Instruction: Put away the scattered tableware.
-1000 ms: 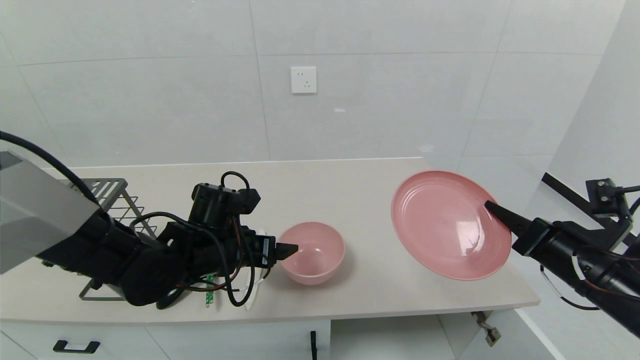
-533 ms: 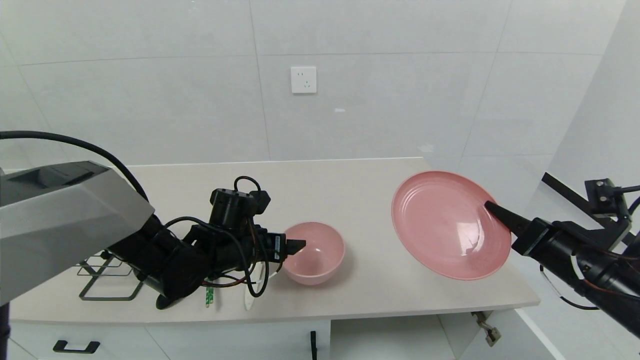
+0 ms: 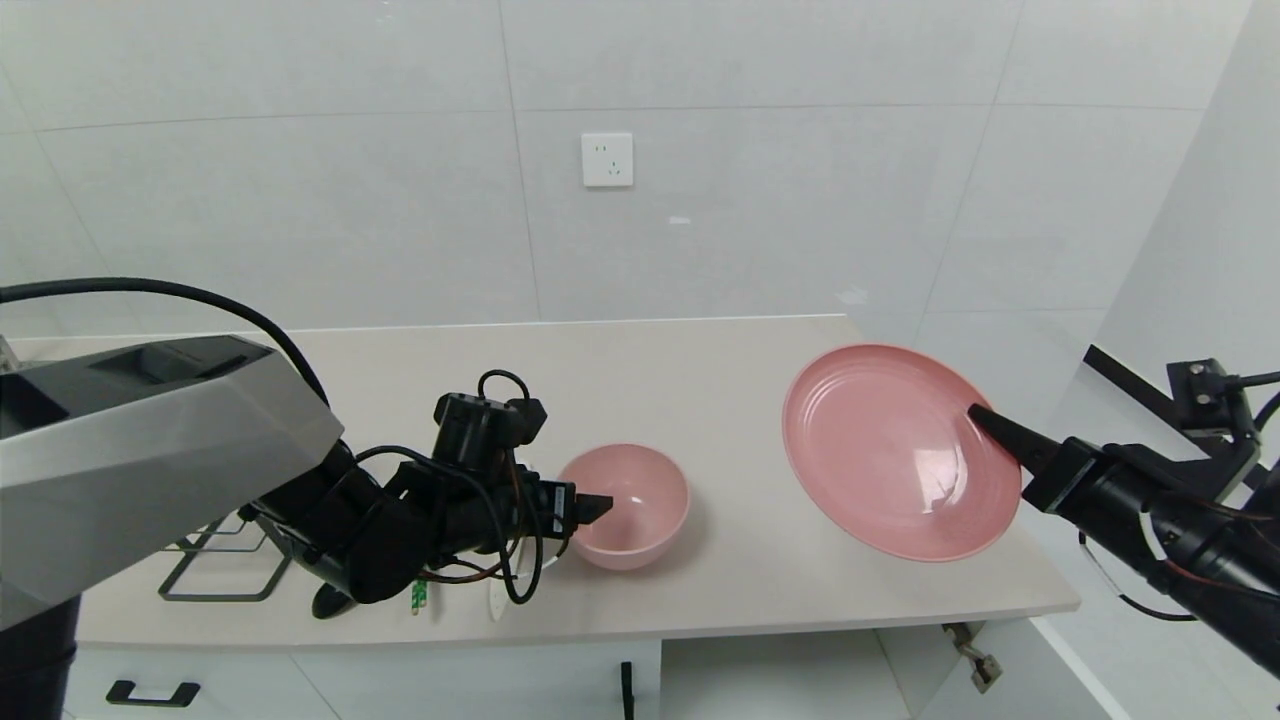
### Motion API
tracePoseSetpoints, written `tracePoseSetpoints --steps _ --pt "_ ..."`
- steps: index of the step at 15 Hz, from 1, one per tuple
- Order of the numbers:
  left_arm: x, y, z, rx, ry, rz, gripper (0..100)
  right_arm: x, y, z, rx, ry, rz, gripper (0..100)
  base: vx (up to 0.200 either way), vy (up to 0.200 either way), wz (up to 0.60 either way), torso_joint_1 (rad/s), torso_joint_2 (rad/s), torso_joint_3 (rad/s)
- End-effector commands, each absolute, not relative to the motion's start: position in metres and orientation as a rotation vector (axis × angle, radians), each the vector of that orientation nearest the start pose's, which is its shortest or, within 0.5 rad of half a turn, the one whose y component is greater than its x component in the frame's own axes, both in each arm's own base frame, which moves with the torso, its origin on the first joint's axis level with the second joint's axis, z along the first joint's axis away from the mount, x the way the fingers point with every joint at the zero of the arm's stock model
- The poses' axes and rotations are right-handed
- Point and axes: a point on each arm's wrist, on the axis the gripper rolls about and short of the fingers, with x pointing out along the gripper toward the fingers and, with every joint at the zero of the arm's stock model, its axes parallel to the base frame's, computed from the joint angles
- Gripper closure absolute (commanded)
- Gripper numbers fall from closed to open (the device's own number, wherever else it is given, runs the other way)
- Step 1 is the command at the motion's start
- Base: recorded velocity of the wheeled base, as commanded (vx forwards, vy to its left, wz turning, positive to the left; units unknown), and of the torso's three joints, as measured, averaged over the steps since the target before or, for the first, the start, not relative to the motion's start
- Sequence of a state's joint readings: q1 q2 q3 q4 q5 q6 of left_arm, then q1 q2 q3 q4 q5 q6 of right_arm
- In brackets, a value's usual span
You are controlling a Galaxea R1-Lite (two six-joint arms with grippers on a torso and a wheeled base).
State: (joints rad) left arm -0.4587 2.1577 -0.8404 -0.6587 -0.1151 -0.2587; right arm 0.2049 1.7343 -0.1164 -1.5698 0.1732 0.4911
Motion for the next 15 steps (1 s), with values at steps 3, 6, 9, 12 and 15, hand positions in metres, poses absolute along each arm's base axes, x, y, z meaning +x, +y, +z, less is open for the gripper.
tracePoseSetpoints --steps 3,6,9,12,15 --pt "0.326 -0.164 0.034 -0.125 0.734 -0.453 100 0.213 0.048 0.113 0.484 0.139 0.358 100 0.000 0.000 0.00 0.000 0.00 0.000" --pt "0.326 -0.164 0.039 -0.128 0.713 -0.452 100 0.213 0.048 0.113 0.484 0.139 0.358 100 0.000 0.000 0.00 0.000 0.00 0.000" --pt "0.325 -0.162 0.060 -0.137 0.651 -0.460 100 0.213 0.048 0.113 0.484 0.140 0.359 100 0.000 0.000 0.00 0.000 0.00 0.000" --pt "0.321 -0.155 0.083 -0.155 0.553 -0.468 100 0.213 0.048 0.113 0.483 0.140 0.359 100 0.000 0.000 0.00 0.000 0.00 0.000" --pt "0.308 -0.146 0.100 -0.164 0.517 -0.465 100 0.213 0.048 0.113 0.483 0.138 0.360 100 0.000 0.000 0.00 0.000 0.00 0.000"
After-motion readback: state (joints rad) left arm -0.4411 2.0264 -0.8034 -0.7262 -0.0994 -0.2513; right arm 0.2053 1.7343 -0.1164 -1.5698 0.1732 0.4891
